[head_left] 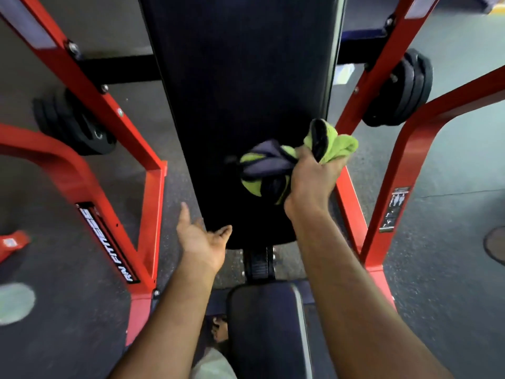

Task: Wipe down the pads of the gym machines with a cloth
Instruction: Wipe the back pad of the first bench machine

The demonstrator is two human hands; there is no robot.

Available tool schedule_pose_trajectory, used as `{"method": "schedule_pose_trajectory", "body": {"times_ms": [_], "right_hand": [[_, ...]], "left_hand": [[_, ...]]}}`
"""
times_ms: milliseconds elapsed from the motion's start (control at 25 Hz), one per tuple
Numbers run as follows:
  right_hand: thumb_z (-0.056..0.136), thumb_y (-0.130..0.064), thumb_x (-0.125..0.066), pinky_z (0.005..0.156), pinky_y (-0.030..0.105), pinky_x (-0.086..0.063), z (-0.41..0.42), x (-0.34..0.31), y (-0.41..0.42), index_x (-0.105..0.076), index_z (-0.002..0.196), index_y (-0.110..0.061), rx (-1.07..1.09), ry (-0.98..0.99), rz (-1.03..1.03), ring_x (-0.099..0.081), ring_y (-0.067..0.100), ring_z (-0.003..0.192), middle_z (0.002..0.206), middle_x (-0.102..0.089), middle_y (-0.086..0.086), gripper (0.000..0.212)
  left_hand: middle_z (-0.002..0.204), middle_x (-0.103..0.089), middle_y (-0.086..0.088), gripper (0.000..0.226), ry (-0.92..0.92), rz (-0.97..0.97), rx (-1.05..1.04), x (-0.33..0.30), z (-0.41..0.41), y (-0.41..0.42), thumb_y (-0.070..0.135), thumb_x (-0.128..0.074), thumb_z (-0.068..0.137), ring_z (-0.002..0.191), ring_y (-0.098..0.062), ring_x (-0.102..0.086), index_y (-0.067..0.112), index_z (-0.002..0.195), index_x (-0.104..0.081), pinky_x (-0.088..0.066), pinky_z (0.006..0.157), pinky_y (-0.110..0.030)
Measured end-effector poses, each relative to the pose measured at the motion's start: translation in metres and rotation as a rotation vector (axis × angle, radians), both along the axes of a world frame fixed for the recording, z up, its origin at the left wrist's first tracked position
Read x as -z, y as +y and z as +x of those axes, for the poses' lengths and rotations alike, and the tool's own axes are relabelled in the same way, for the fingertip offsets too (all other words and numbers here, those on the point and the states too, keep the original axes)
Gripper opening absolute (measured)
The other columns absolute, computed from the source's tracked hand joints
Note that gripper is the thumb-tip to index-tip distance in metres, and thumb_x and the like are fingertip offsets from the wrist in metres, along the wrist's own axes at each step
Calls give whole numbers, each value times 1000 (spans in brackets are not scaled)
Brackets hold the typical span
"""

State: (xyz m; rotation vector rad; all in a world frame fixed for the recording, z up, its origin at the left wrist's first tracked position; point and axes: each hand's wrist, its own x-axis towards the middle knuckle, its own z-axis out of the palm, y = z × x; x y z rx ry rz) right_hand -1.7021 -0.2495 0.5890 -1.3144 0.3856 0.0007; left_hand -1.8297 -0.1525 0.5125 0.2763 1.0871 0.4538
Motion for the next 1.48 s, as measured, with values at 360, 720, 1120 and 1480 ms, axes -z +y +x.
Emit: {"method": "schedule_pose_trajectory", "body": {"times_ms": [360, 720, 1120, 1480], "right_hand": [[85, -20, -72, 77, 32, -42, -7, -30, -17, -37, 134, -13, -191, -4, -489, -61, 37, 105, 115, -64, 16, 61], [79, -22, -70, 77, 38, -45, 91, -138, 22, -42, 117, -19, -120, -241, -538, -61, 37, 89, 93, -64, 7, 47], [80, -17, -75, 80, 39, -48, 50, -71, -10, -28, 152, -4, -358, -341, -808, -63, 39, 104, 119, -65, 18, 87], [61, -25, -58, 78, 45, -45, 111, -238, 31, -52, 126, -28, -56, -946, -848, -52, 30, 94, 98, -59, 3, 65]], "left_hand": [[140, -54, -11, 44, 235, 2454, 375, -189, 166, 33, 15, -59, 87, 130, -31, -49, 8, 130, -60, -38, 109, -44], [163, -15, -8, 56, 938, 2885, 317, -183, 227, 40, 31, -15, 104, 150, -27, -16, 10, 156, -15, -23, 118, -54], [164, -14, -8, 64, 797, 2749, 379, -193, 219, 34, 34, -39, 98, 151, -23, -14, 9, 155, -23, -13, 122, -48], [165, 1, -13, 107, 1030, 2709, 522, -314, 203, 117, 81, -42, 77, 152, -30, -7, 12, 156, -17, -17, 120, -50]]}}
